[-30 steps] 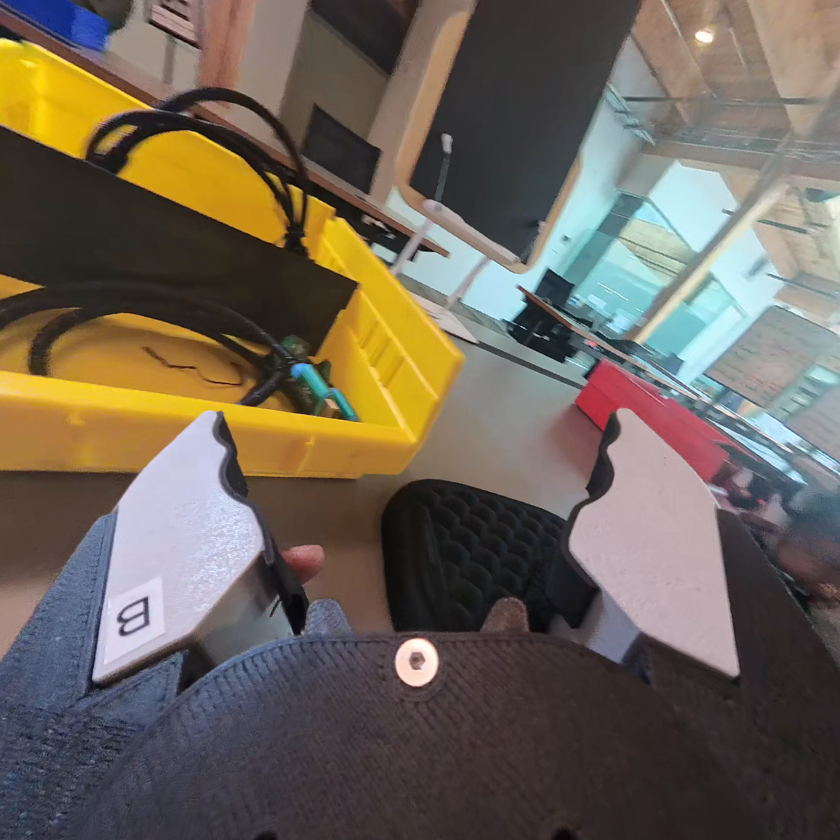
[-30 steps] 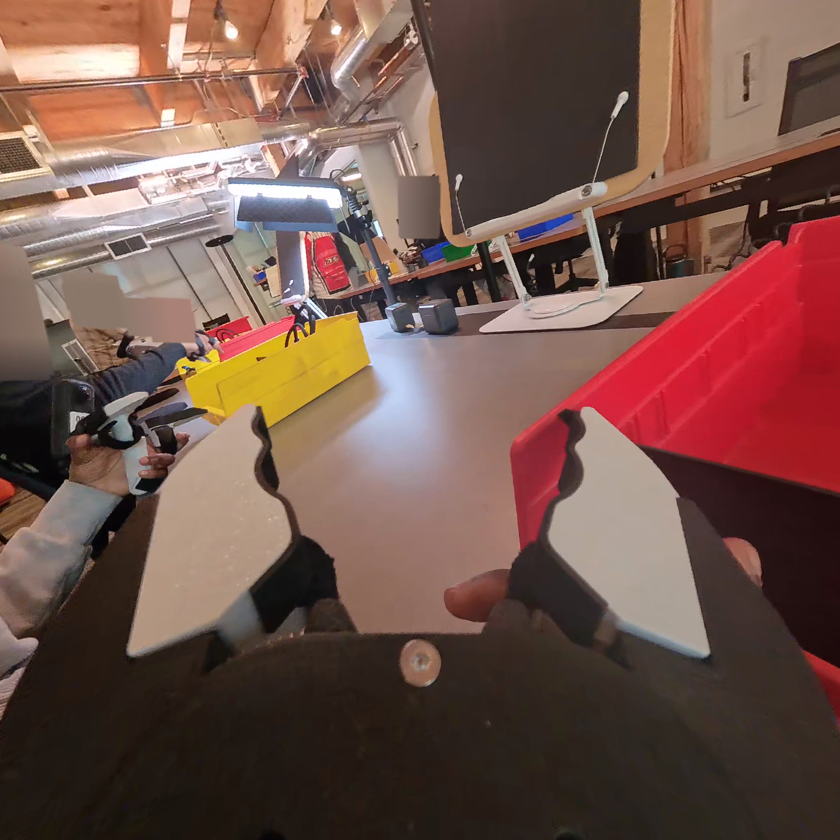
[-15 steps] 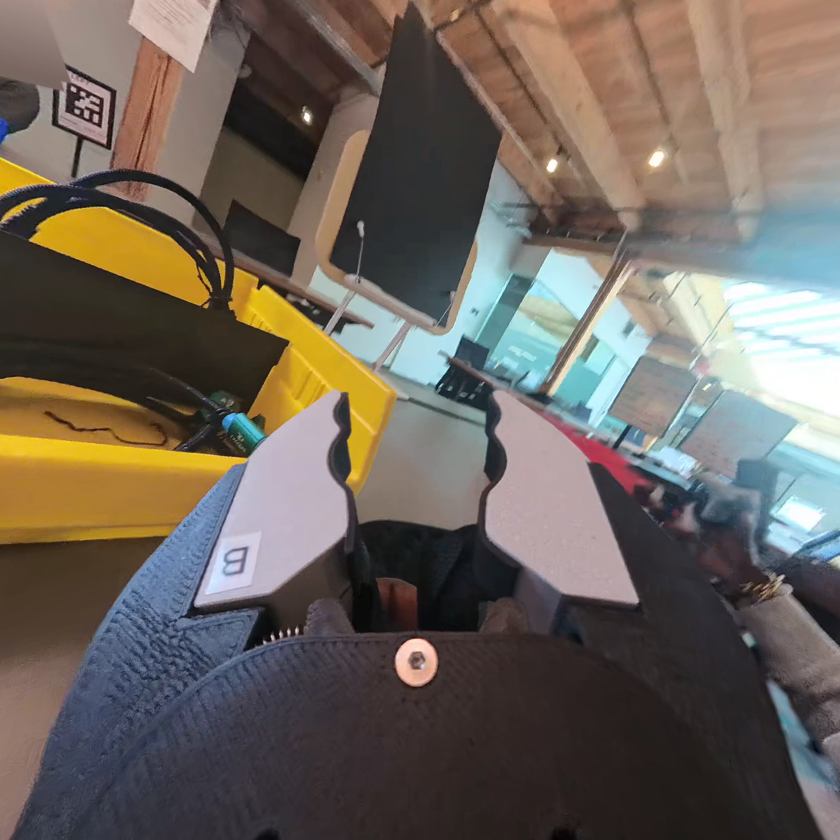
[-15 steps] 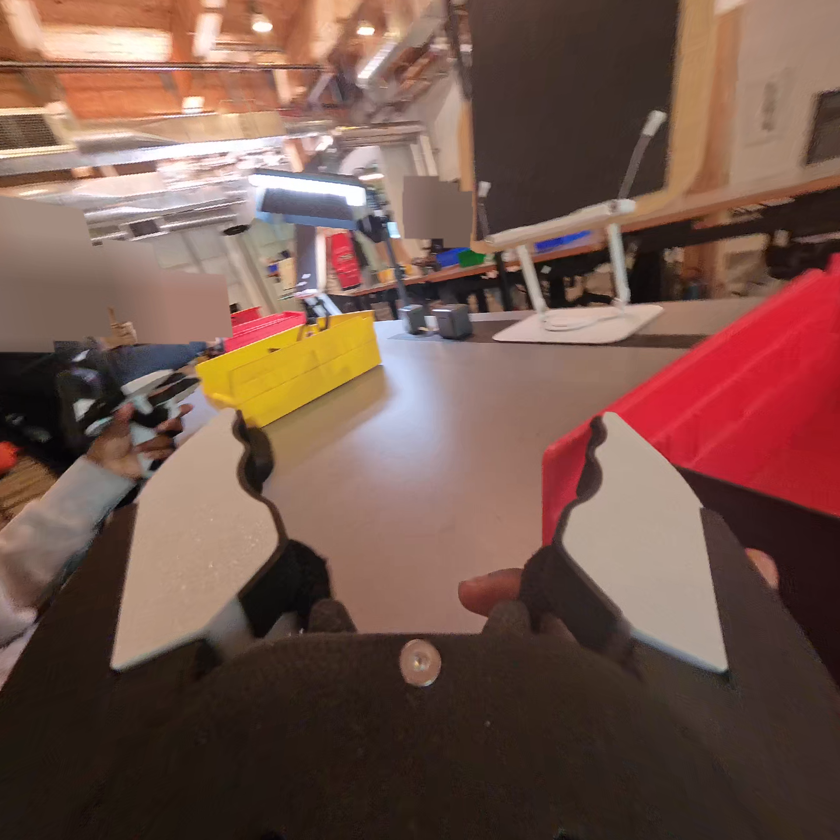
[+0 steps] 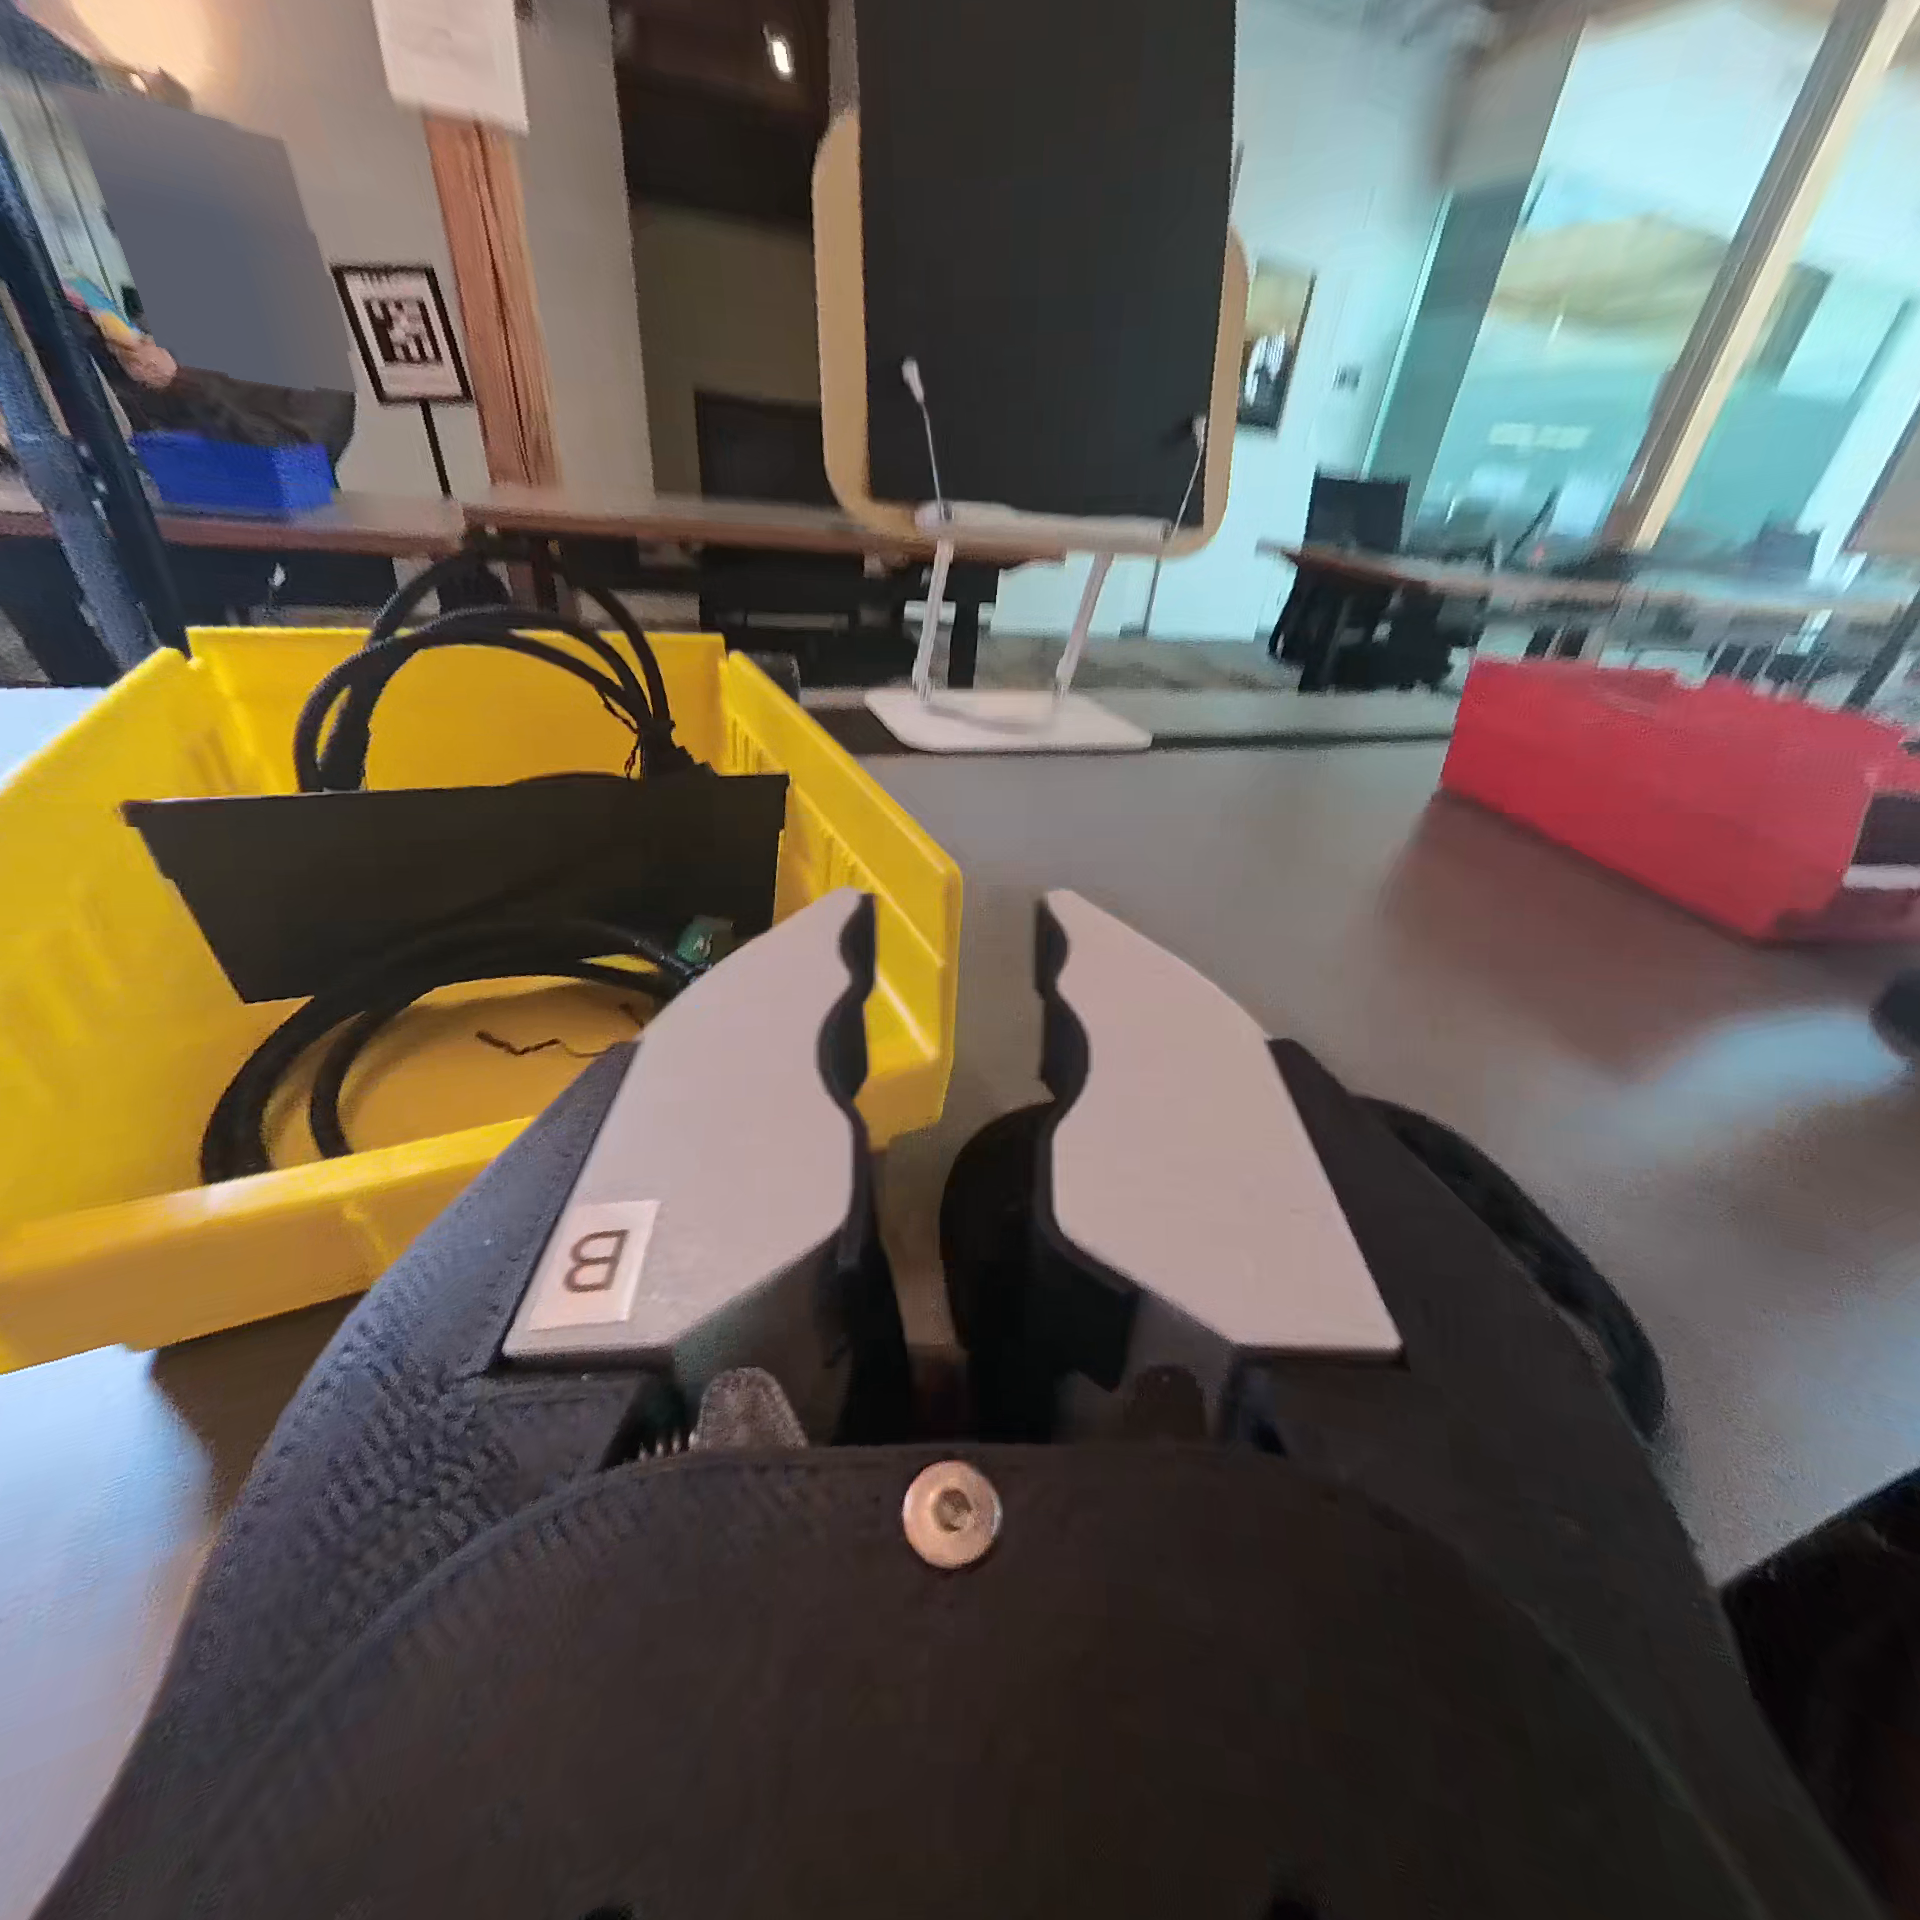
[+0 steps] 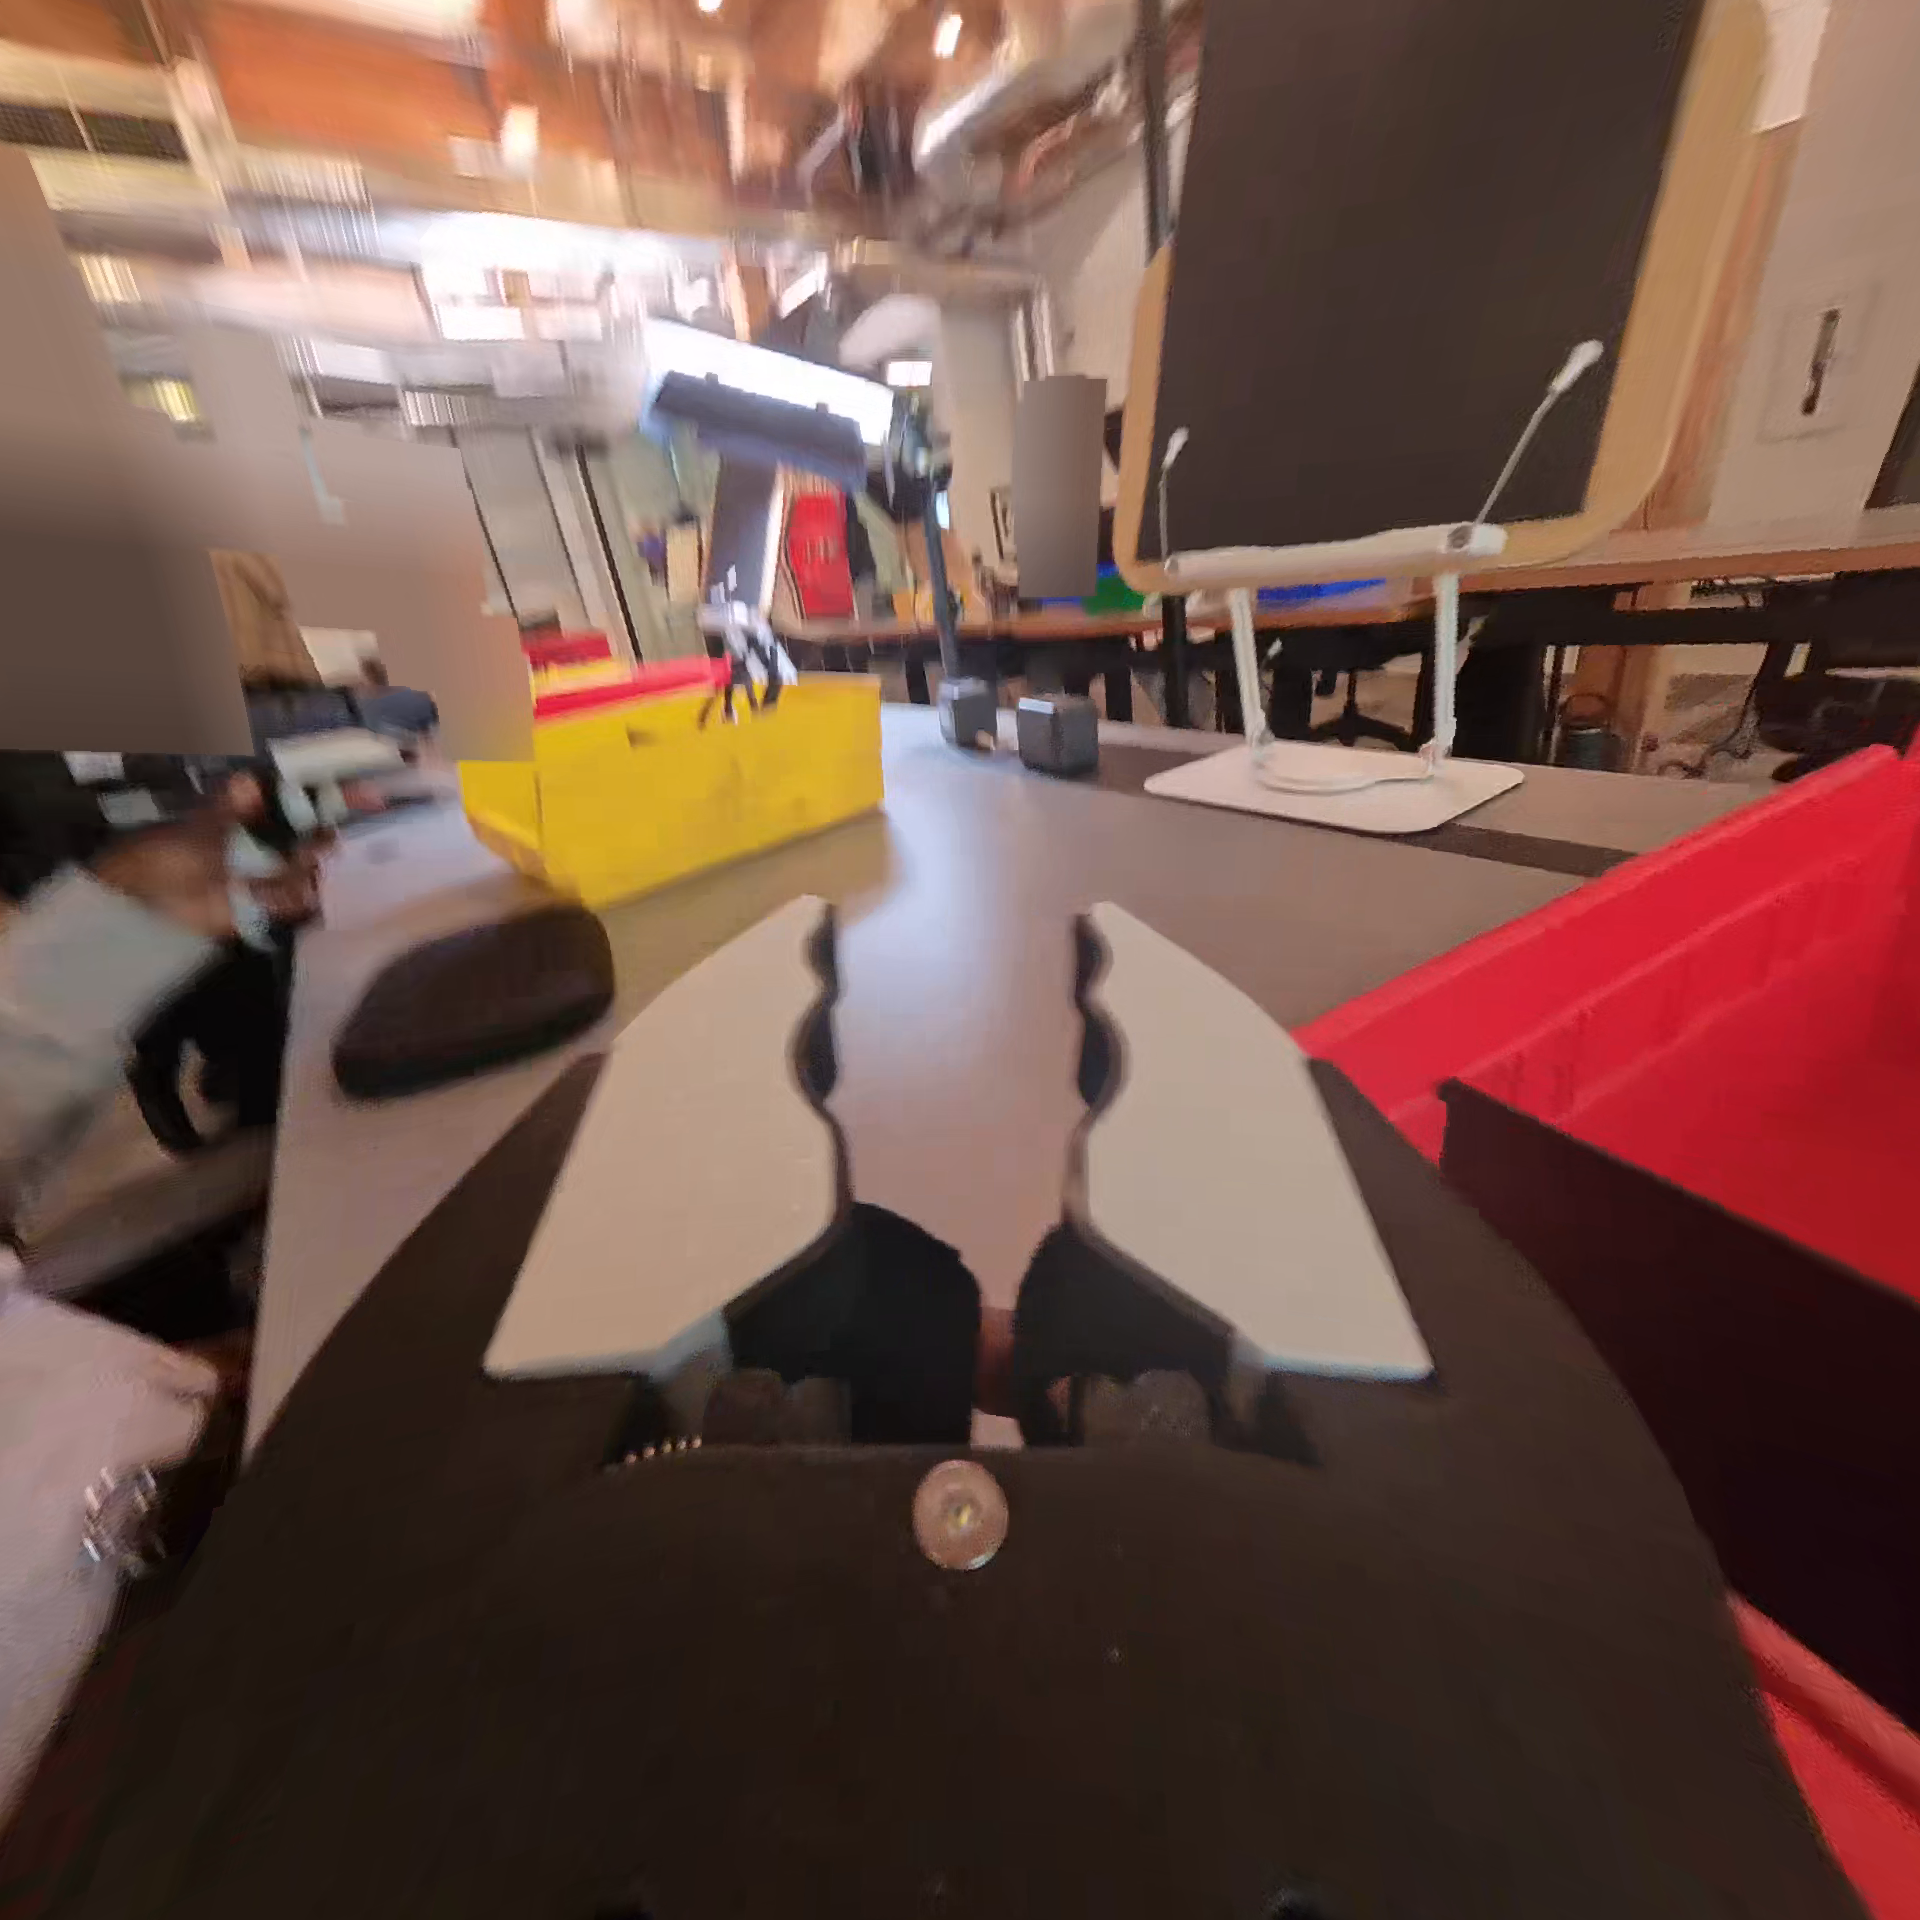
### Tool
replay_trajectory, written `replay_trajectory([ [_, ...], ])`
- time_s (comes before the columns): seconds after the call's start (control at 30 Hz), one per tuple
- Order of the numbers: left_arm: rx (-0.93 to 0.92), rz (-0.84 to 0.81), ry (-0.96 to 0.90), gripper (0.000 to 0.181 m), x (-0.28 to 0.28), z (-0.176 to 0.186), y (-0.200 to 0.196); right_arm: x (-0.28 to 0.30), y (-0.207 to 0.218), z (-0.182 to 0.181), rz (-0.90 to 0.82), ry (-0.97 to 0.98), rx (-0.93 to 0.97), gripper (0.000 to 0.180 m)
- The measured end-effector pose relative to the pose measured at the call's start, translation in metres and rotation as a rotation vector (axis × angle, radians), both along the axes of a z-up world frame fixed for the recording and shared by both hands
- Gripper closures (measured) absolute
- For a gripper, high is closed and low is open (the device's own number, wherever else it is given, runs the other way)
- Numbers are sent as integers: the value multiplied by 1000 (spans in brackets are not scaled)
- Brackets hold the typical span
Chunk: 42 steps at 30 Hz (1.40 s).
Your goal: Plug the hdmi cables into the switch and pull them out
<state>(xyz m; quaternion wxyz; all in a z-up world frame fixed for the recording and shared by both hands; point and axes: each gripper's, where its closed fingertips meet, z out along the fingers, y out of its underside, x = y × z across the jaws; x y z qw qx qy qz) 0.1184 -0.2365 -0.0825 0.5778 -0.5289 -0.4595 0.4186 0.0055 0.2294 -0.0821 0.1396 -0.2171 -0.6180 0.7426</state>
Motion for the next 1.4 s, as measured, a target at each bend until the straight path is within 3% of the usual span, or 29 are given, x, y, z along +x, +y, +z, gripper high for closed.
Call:
replay_trajectory([
  [0.03, -32, 6, -21, 149, 1, 1, -1, 4, -7, -3, 5, 40, 70, 160],
  [0.07, -75, -1, -3, 155, 3, 8, 0, 10, -13, -3, 13, 92, 127, 171],
  [0.1, -111, 5, 30, 171, 4, 18, -1, 13, -19, -2, 6, 131, 173, 176],
  [0.13, -132, 24, 42, 173, 2, 28, -6, 14, -23, 0, -13, 151, 217, 175],
  [0.2, -195, 44, 39, 171, -6, 49, -16, 15, -31, 6, -29, 192, 292, 155],
  [0.27, -278, 44, -6, 153, -25, 64, -27, 15, -40, 16, -52, 244, 323, 109],
  [0.33, -382, 61, -87, 125, -52, 71, -42, 13, -48, 22, -58, 277, 374, 104],
  [0.37, -444, 92, -105, 120, -67, 75, -51, 11, -52, 24, -50, 288, 396, 117],
  [0.4, -502, 118, -122, 119, -82, 77, -58, 12, -57, 26, -20, 310, 410, 146],
  [0.43, -560, 128, -141, 132, -96, 77, -63, 13, -62, 29, 19, 343, 408, 175],
  [0.47, -619, 129, -151, 167, -109, 77, -66, 12, -68, 33, 48, 362, 392, 178],
  [0.53, -739, 88, -232, 170, -138, 64, -68, 9, -80, 34, 120, 369, 354, 170],
  [0.63, -1079, 64, -400, 138, -174, 31, -85, 3, -98, 23, 210, 325, 280, 137],
  [0.77, -1453, 68, -508, 123, -213, 9, -107, 4, -111, 1, 271, 250, 282, 117],
  [0.87, -1616, 11, -543, 118, -236, 2, -111, 3, -109, -4, 245, 260, 296, 116],
  [1.0, -2055, -119, -547, 108, -252, -12, -109, 2, -106, 3, 254, 230, 242, 116],
  [1.1, -2225, -202, -605, 108, -258, -28, -113, 3, -104, 6, 253, 230, 221, 119],
  [1.13, -2260, -224, -604, 109, -261, -33, -113, 3, -103, 6, 252, 232, 223, 119],
  [1.23, -2286, -245, -522, 145, -269, -36, -102, 5, -103, 6, 247, 247, 233, 122],
  [1.33, -2296, -99, -501, 162, -275, -16, -105, 4, -103, 3, 238, 244, 248, 126],
  [1.4, -2154, 7, -509, 166, -271, 7, -112, 4, -103, 1, 242, 228, 255, 127],
])
